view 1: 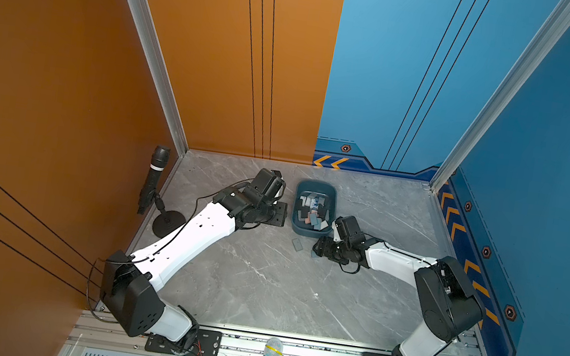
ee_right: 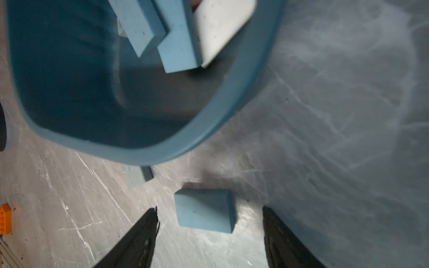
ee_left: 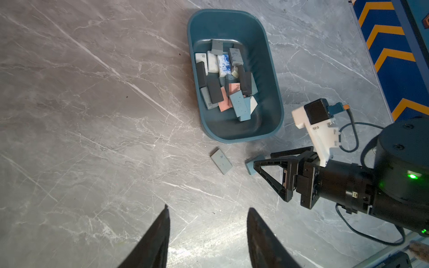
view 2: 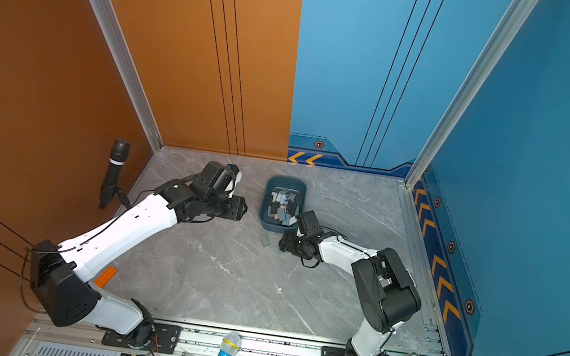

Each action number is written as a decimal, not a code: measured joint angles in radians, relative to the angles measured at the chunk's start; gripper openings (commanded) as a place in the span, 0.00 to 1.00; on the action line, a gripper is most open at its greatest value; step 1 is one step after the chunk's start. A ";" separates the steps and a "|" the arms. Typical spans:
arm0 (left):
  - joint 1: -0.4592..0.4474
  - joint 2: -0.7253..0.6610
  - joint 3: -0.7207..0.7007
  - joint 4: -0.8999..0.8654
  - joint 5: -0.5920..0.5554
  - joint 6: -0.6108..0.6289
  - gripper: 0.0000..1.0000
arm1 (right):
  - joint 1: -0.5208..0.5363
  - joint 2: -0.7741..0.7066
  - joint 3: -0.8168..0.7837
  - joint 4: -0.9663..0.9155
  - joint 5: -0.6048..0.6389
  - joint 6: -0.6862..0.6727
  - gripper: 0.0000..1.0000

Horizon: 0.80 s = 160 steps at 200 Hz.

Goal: Put the eraser in the storage box
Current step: Pick up the eraser from the center of the board.

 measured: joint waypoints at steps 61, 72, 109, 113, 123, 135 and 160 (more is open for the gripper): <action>0.000 -0.021 -0.017 0.007 -0.011 -0.007 0.54 | 0.063 0.029 0.060 -0.083 0.082 -0.009 0.72; 0.000 -0.021 -0.017 0.007 -0.011 -0.007 0.54 | 0.075 0.029 0.068 -0.108 0.108 -0.011 0.72; 0.000 -0.021 -0.024 0.008 -0.011 -0.007 0.54 | 0.106 0.033 0.090 -0.187 0.191 -0.027 0.72; 0.000 -0.021 -0.026 0.008 -0.011 -0.007 0.54 | 0.108 0.035 0.093 -0.196 0.201 -0.028 0.71; 0.000 -0.021 -0.031 0.010 -0.011 -0.008 0.54 | 0.113 0.042 0.103 -0.209 0.214 -0.033 0.72; 0.000 -0.021 -0.037 0.011 -0.011 -0.008 0.54 | 0.119 0.052 0.117 -0.225 0.233 -0.038 0.72; 0.000 -0.023 -0.053 0.013 -0.013 -0.008 0.54 | 0.129 0.078 0.151 -0.254 0.269 -0.053 0.72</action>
